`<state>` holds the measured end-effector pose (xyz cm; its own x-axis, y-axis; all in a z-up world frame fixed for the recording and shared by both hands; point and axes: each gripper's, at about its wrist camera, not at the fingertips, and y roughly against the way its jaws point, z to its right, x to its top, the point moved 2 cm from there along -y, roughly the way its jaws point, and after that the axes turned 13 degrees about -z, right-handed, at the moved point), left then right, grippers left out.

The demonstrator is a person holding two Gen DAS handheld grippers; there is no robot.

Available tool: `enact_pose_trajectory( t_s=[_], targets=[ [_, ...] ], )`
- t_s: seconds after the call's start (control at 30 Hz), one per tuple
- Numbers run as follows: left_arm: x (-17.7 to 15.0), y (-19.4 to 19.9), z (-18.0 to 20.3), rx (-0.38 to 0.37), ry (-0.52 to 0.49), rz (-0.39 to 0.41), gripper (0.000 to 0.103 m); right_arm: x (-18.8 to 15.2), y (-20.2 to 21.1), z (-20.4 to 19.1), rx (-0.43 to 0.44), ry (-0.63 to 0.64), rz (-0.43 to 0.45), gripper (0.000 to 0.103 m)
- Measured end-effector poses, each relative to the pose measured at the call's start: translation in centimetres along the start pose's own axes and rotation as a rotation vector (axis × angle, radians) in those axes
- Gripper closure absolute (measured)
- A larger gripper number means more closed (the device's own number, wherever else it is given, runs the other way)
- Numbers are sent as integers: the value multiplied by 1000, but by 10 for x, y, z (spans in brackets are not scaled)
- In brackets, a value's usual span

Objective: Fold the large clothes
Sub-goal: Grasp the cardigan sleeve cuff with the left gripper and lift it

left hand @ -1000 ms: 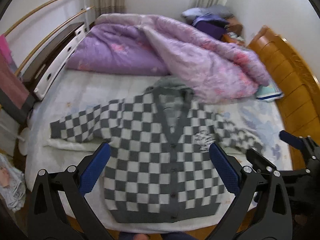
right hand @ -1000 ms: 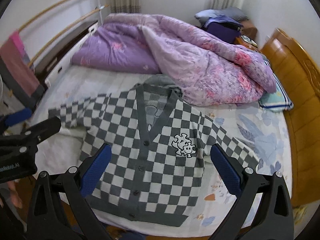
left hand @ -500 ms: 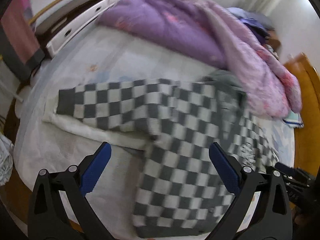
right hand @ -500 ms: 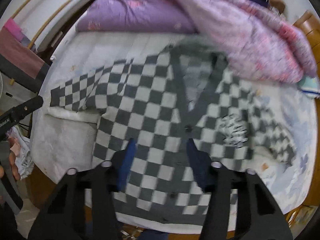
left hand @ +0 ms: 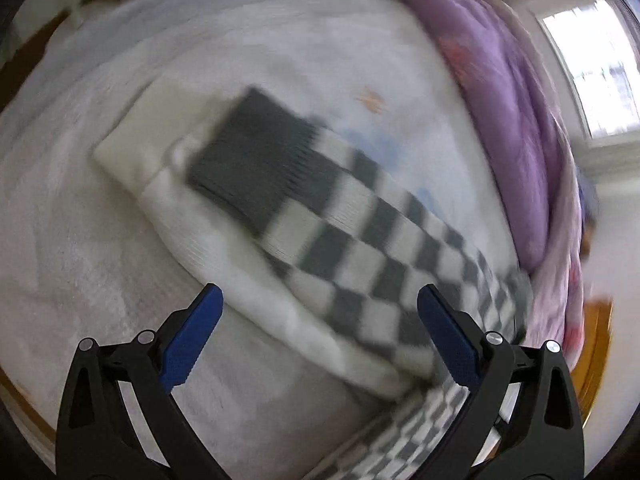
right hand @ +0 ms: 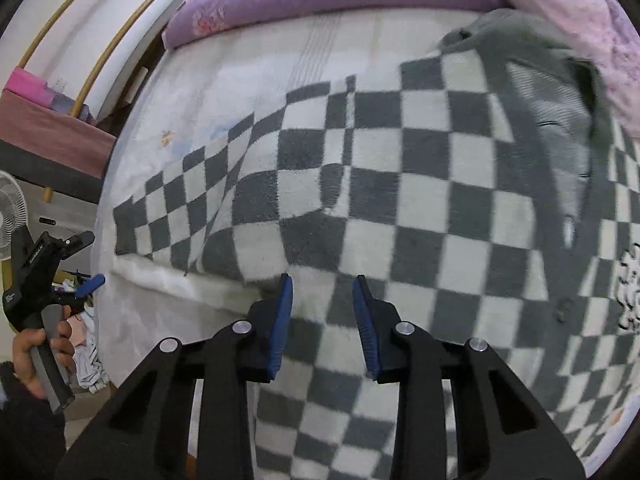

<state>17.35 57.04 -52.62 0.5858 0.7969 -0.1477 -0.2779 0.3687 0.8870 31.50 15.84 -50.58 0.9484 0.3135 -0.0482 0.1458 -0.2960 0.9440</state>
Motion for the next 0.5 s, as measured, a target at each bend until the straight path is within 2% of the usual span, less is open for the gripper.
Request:
enact_pose_trajectory(
  t_s=[0.13, 0.17, 0.23, 0.4, 0.5],
  targets=[
    [19, -18, -19, 27, 32, -1, 7, 8, -16, 2, 10, -37, 4, 73],
    [24, -20, -21, 27, 30, 4, 14, 9, -19, 4, 11, -42, 6, 73],
    [33, -23, -23, 48, 17, 26, 22, 13, -24, 6, 36, -65, 8, 73],
    [52, -34, -34, 38, 80, 24, 26, 21, -37, 5, 100, -79, 15, 73],
    [58, -42, -39, 47, 107, 15, 36, 26, -46, 0, 116, -73, 8, 73]
  ],
)
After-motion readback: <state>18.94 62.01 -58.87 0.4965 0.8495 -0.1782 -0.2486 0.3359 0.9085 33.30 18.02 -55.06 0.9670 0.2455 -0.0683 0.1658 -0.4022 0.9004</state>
